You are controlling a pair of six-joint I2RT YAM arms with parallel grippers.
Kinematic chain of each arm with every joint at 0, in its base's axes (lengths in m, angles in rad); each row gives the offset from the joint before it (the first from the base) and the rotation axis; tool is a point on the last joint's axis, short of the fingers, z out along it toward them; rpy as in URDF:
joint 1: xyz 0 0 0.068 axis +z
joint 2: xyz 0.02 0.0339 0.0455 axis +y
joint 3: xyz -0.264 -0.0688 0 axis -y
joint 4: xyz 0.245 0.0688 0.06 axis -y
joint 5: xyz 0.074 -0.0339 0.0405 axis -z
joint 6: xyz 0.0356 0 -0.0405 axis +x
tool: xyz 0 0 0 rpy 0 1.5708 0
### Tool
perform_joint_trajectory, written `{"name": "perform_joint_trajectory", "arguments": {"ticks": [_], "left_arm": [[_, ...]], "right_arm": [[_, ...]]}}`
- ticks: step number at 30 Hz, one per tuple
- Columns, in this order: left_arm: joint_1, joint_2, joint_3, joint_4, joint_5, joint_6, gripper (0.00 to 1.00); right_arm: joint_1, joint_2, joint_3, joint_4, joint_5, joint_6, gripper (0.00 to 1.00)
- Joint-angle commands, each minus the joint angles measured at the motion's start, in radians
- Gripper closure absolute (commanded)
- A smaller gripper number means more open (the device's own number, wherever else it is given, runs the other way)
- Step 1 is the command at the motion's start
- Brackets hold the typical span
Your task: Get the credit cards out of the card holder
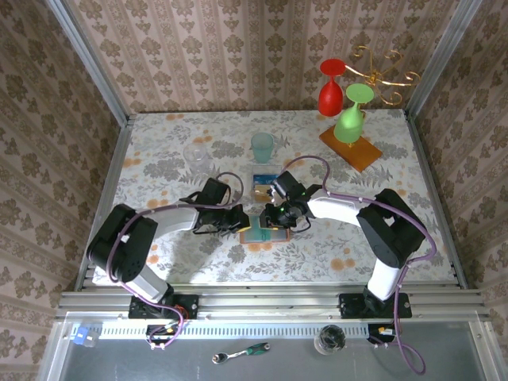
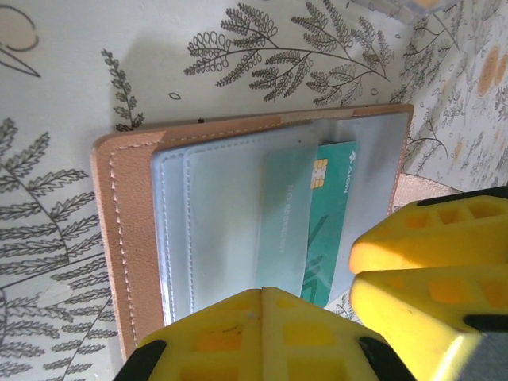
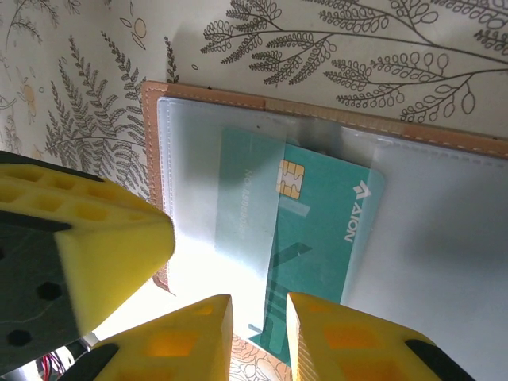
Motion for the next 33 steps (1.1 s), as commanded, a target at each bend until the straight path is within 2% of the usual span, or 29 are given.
{"name": "perform_joint_trajectory", "arguments": {"ticks": [1, 25, 33], "left_arm": [[-0.006, 0.033, 0.022, -0.001, -0.003, 0.007, 0.99], [-0.008, 0.058, 0.007, -0.002, -0.007, 0.011, 1.0], [-0.007, 0.055, 0.003, -0.002, -0.006, 0.013, 1.0]], "right_arm": [[0.001, -0.028, 0.008, -0.04, 0.035, -0.005, 0.73], [-0.014, 0.031, 0.006, -0.063, 0.056, 0.008, 0.66], [-0.014, 0.048, -0.004, -0.019, 0.018, 0.027, 0.67]]}}
